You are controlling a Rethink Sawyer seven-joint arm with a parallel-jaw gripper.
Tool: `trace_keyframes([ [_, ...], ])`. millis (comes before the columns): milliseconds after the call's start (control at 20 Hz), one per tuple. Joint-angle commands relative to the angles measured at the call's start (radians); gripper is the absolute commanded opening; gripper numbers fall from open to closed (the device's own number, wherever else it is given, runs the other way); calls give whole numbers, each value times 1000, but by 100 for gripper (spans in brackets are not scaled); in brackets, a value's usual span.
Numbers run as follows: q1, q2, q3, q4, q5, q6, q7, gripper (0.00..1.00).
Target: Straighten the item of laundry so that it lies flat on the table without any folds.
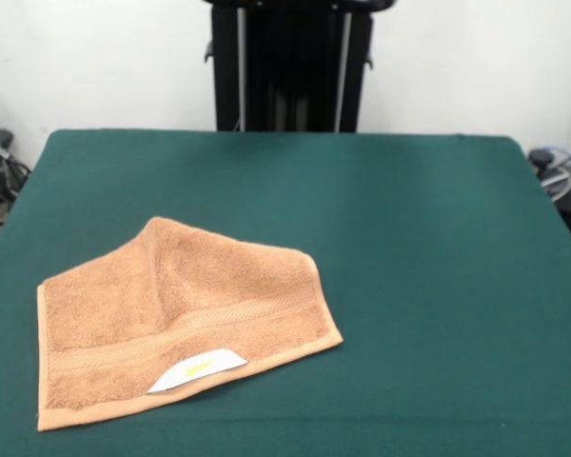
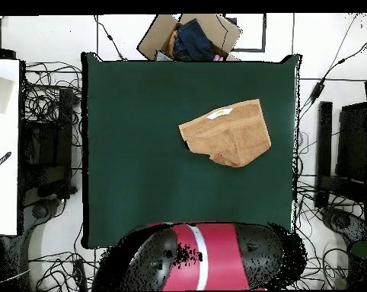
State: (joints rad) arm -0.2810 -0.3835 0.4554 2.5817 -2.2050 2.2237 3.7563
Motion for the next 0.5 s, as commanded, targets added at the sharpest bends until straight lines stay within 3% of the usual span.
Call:
trace_keyframes([
  [50, -52, 352, 227, 156, 180, -581, -18, 100],
  [500, -101, 336, 252, 157, 189, -590, -86, 100],
])
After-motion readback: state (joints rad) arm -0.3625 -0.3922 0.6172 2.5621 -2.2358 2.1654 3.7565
